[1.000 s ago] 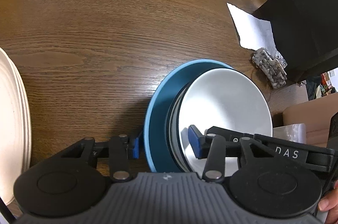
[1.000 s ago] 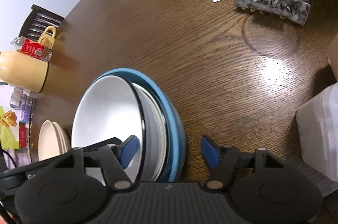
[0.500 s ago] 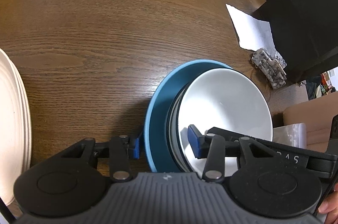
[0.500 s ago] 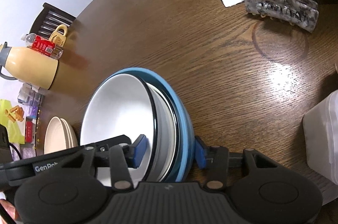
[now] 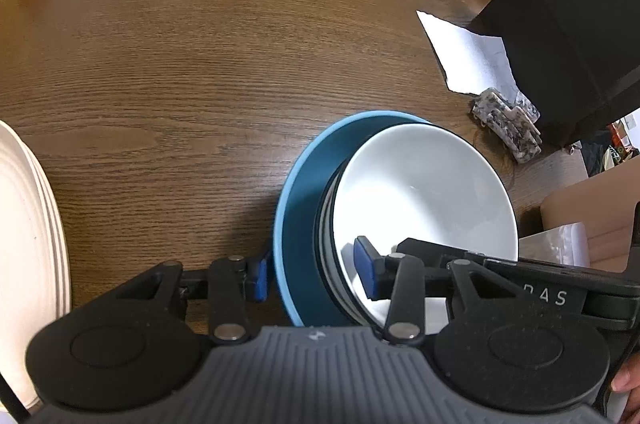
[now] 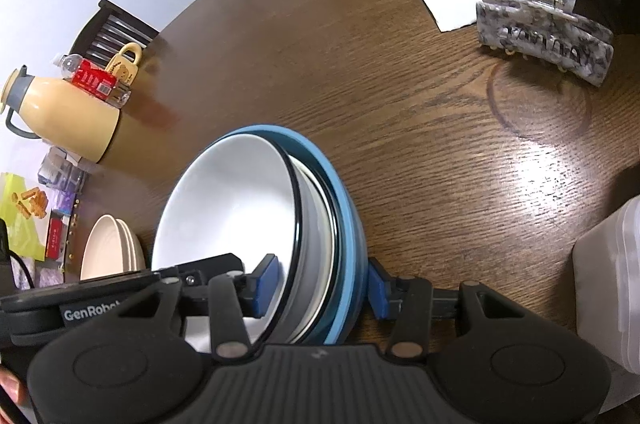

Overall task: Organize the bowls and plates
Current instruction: 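Lift the blue bowl stack with both grippers and carry it toward the cream plates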

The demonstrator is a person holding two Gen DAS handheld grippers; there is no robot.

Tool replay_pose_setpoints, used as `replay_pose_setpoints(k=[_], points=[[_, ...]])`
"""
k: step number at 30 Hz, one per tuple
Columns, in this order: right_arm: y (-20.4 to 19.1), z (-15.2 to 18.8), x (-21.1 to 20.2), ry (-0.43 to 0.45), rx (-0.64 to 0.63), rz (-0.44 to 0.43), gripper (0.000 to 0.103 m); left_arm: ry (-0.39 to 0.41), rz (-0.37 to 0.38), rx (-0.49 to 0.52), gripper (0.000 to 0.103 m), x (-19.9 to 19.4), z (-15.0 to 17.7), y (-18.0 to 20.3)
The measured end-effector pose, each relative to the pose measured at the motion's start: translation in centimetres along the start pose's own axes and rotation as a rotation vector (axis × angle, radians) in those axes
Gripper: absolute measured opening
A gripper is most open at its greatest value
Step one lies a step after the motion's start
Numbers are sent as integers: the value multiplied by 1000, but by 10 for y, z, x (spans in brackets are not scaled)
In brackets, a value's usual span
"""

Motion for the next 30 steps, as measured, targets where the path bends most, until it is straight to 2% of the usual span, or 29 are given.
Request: replay_pose_setpoints(k=[30], points=[[-26, 5, -5, 15, -69, -12, 46, 66, -18, -22, 41, -19, 9, -8]])
Point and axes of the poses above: each gripper's, at about its wrist camera, not at the fingertips, and x roughly the way its jaws point, y to its right, z to its underside, the point moved 6 cm from there along x, roughly the way its jaws point, and after that the axes turned 14 degrees about -y, right-handed, at the moved point
